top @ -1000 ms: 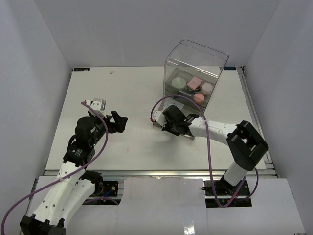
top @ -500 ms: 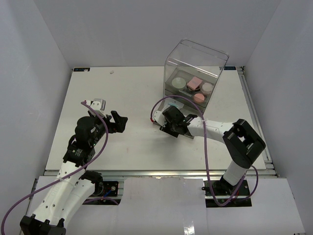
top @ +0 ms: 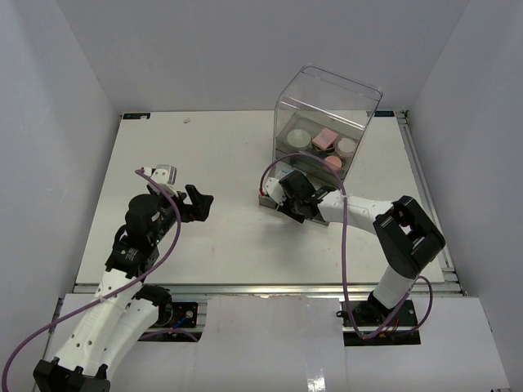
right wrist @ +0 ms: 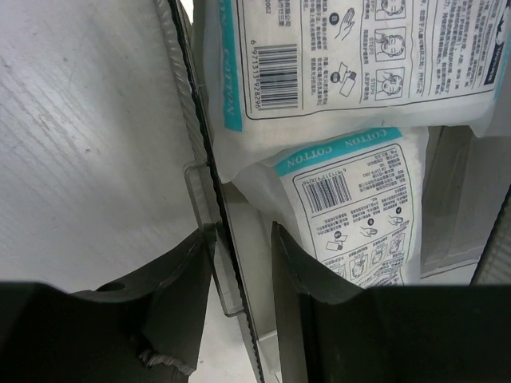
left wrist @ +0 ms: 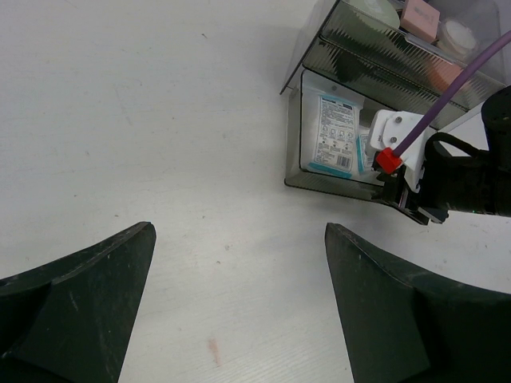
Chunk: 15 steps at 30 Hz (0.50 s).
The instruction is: Organize the makeup
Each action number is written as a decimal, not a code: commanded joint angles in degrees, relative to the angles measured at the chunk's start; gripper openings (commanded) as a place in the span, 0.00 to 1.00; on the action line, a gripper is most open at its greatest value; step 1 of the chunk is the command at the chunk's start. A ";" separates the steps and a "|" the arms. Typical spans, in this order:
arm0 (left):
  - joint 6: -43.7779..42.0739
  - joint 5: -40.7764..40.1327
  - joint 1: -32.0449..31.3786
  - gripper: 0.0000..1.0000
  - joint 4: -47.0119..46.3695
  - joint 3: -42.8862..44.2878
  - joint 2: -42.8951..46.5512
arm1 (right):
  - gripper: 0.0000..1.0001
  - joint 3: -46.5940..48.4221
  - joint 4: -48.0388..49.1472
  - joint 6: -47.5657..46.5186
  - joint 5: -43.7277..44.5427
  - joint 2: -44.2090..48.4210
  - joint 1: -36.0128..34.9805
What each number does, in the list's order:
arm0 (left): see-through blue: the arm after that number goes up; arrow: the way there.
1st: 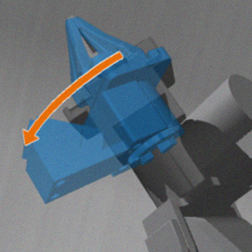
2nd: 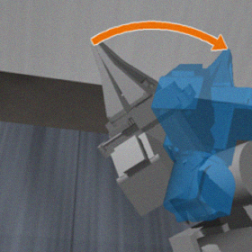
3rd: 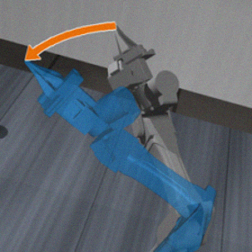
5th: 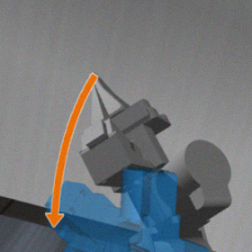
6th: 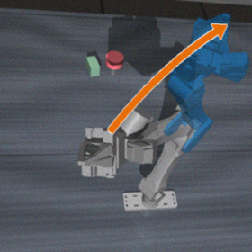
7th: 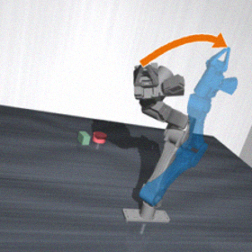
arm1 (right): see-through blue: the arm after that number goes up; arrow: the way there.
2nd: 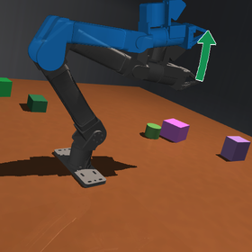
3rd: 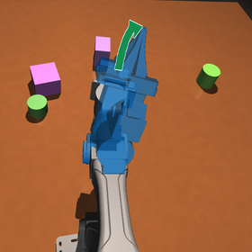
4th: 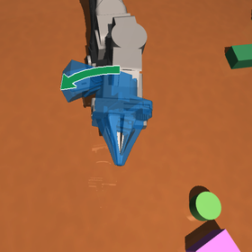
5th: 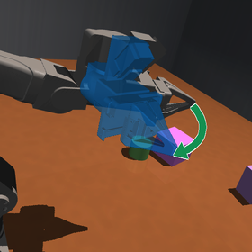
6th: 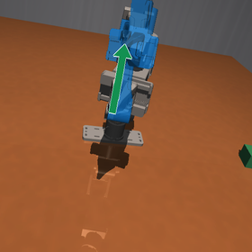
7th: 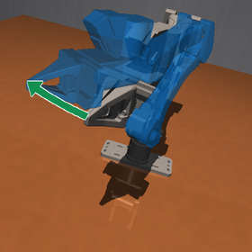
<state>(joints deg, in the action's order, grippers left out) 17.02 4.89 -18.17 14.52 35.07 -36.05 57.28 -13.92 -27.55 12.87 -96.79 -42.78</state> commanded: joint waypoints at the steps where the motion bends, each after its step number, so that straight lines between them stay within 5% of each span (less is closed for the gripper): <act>1: -0.23 -0.14 0.07 0.98 -0.97 -0.35 0.43 | 0.41 3.35 1.36 -1.19 1.54 -0.15 0.75; 15: -0.23 -0.23 0.07 0.98 -0.99 -0.37 0.38 | 0.46 10.25 2.39 -1.01 0.91 -3.75 2.75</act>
<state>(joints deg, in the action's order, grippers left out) 17.02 4.89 -18.17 14.52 35.07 -36.05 63.71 -13.87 -28.77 13.34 -99.40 -40.84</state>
